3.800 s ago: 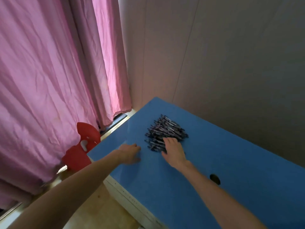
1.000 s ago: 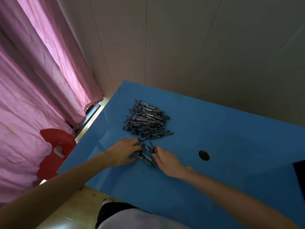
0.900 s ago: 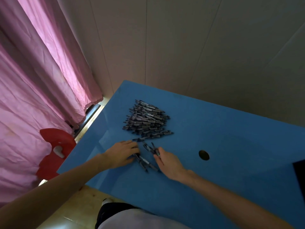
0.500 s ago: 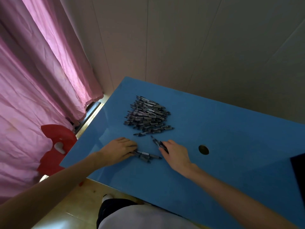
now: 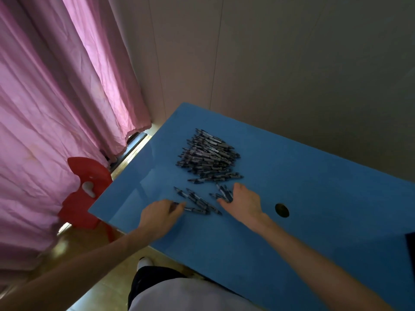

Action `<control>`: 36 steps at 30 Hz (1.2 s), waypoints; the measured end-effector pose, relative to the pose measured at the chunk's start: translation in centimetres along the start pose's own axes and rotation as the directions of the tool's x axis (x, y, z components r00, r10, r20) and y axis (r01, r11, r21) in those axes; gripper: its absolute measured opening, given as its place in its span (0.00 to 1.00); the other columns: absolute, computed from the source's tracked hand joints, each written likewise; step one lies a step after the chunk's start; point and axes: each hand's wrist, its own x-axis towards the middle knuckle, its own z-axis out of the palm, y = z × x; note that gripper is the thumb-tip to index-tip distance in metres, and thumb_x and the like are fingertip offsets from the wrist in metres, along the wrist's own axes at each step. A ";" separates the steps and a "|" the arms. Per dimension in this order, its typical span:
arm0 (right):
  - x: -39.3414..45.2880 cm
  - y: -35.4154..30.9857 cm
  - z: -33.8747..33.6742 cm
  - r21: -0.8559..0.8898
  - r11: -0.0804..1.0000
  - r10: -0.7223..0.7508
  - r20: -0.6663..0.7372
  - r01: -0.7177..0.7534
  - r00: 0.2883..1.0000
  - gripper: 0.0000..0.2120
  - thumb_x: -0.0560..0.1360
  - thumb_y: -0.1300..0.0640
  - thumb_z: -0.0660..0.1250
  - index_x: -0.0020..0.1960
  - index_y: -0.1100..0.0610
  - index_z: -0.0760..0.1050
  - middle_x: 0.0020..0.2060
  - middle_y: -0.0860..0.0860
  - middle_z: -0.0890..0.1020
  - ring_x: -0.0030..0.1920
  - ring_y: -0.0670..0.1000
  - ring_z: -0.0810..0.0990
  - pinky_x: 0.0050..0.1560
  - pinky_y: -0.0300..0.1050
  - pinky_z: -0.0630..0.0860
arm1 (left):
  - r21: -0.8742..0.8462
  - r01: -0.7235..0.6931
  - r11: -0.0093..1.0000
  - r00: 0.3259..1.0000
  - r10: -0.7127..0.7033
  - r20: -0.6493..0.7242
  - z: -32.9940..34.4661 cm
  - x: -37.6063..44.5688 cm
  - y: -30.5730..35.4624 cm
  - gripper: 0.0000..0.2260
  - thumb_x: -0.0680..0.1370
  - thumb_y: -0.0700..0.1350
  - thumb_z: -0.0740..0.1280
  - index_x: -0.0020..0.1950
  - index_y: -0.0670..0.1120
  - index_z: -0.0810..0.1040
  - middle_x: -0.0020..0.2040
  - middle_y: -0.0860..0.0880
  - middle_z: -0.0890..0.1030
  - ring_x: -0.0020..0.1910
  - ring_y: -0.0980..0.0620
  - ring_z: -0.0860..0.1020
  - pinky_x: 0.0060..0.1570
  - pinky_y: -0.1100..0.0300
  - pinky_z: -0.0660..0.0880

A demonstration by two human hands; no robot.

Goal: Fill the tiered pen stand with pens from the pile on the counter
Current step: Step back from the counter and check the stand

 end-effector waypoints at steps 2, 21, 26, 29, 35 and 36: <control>0.2 -0.2 -0.1 -0.022 1.000 -0.007 0.025 0.007 1.000 0.27 0.76 0.31 0.63 0.56 0.55 0.69 0.49 0.50 0.76 0.44 0.50 0.79 0.34 0.44 0.70 | -0.052 0.115 0.992 0.986 -0.108 0.124 0.3 0.6 0.3 0.34 0.80 0.70 0.54 0.36 0.43 0.81 0.27 0.52 0.81 0.29 0.56 0.80 0.38 0.59 0.79; 1.2 -3.7 0.7 0.118 0.966 -0.247 0.135 0.232 0.960 0.17 0.79 0.41 0.65 0.54 0.56 0.72 0.47 0.51 0.79 0.45 0.53 0.79 0.44 0.51 0.78 | -0.039 0.263 0.964 0.956 -0.255 0.145 -0.9 6.4 3.5 0.30 0.70 0.73 0.68 0.33 0.45 0.85 0.27 0.53 0.83 0.30 0.57 0.83 0.40 0.60 0.81; 0.6 -4.2 0.6 0.123 0.961 -0.263 0.140 0.247 0.954 0.15 0.77 0.45 0.67 0.49 0.56 0.72 0.41 0.50 0.77 0.39 0.51 0.76 0.35 0.47 0.72 | 0.020 0.253 0.967 0.952 -0.252 0.176 -1.2 7.3 4.1 0.25 0.69 0.70 0.70 0.35 0.46 0.85 0.28 0.53 0.83 0.31 0.56 0.83 0.43 0.60 0.81; 0.2 -4.2 0.6 0.097 0.964 -0.261 0.151 0.248 0.953 0.12 0.76 0.48 0.67 0.48 0.56 0.71 0.40 0.49 0.75 0.40 0.51 0.77 0.34 0.45 0.70 | 0.095 0.220 0.971 0.954 -0.234 0.187 -1.2 7.6 4.7 0.23 0.68 0.68 0.70 0.36 0.47 0.83 0.29 0.53 0.84 0.32 0.55 0.83 0.44 0.59 0.81; -1.1 -5.4 2.1 -0.104 0.979 -0.162 0.121 0.175 0.979 0.17 0.81 0.46 0.60 0.60 0.58 0.70 0.51 0.54 0.77 0.41 0.50 0.72 0.33 0.44 0.67 | 0.239 0.149 0.960 0.964 -0.195 0.180 -1.3 7.6 5.8 0.20 0.70 0.66 0.69 0.34 0.49 0.77 0.31 0.53 0.82 0.33 0.55 0.81 0.36 0.63 0.75; -1.3 -5.6 2.5 -0.132 0.977 -0.157 0.109 0.170 0.982 0.18 0.81 0.45 0.59 0.61 0.58 0.69 0.52 0.55 0.77 0.40 0.50 0.72 0.30 0.43 0.64 | 0.279 0.116 0.953 0.971 -0.167 0.169 -0.9 7.5 6.0 0.20 0.71 0.66 0.68 0.36 0.49 0.77 0.33 0.53 0.80 0.35 0.54 0.80 0.35 0.62 0.74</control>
